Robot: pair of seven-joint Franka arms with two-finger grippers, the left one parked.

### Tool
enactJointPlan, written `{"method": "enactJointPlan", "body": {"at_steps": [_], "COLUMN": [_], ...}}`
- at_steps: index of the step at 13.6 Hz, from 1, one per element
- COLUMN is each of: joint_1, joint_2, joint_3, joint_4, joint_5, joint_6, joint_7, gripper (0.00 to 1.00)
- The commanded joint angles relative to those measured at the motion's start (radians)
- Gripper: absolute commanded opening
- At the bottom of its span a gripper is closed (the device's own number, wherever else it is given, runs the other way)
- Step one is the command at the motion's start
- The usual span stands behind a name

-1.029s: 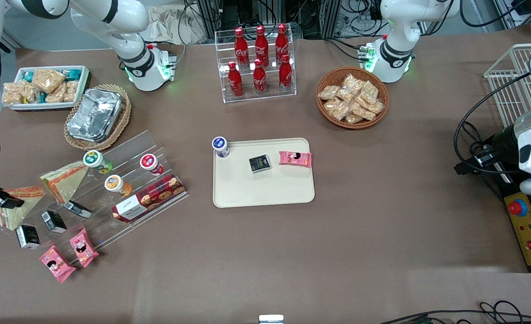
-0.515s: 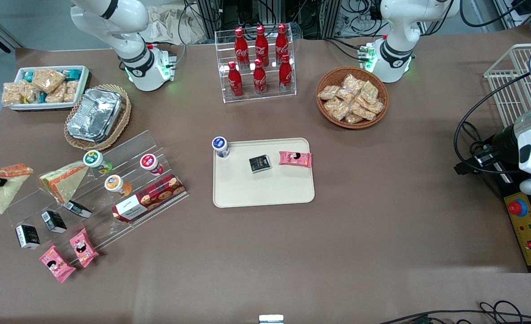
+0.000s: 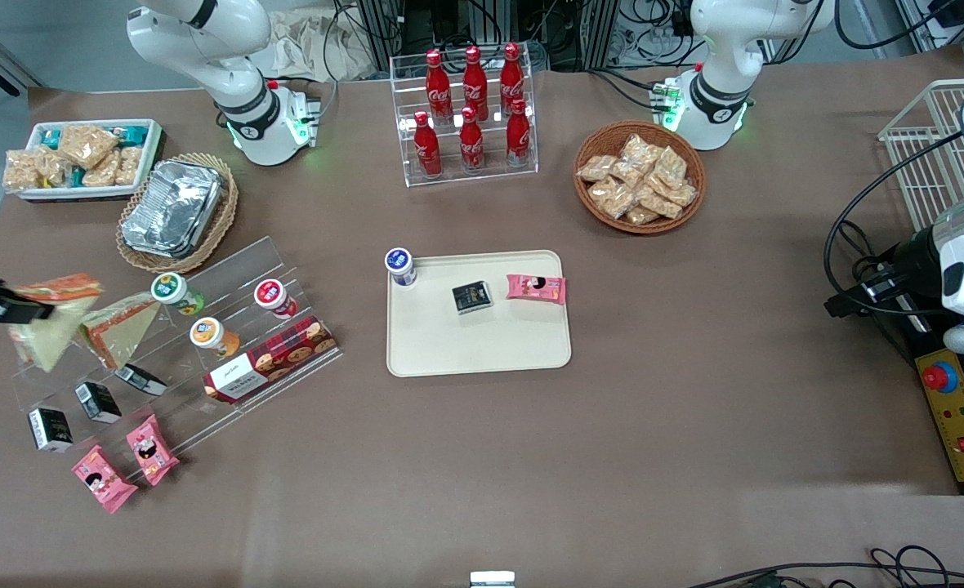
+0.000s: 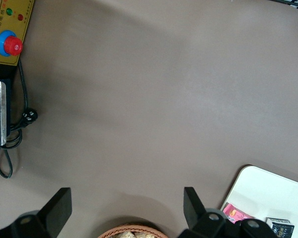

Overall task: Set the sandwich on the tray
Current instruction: 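Lift the sandwich up out of the rack with the right gripper, then carry the sandwich over the cream tray with the right gripper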

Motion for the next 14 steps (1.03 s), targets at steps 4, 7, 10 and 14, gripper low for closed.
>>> {"method": "enactJointPlan", "body": {"at_steps": [4,7,10,14], "joint_1": [0.275,0.402,0.513,0.628], "joint_2": [0.034,0.110,0.206,0.335], "joint_3": [-0.005,-0.005,-0.002,0.000], "joint_4": [0.018,0.018,0.017,0.017], "joint_5": [0.021,0.024,0.027,0.047], "joint_6": [0.057,0.167,0.313,0.490], "joint_7": [0.517,0.731,0.913,1.150], "gripper": [0.00,0.00,0.00,0.00]}}
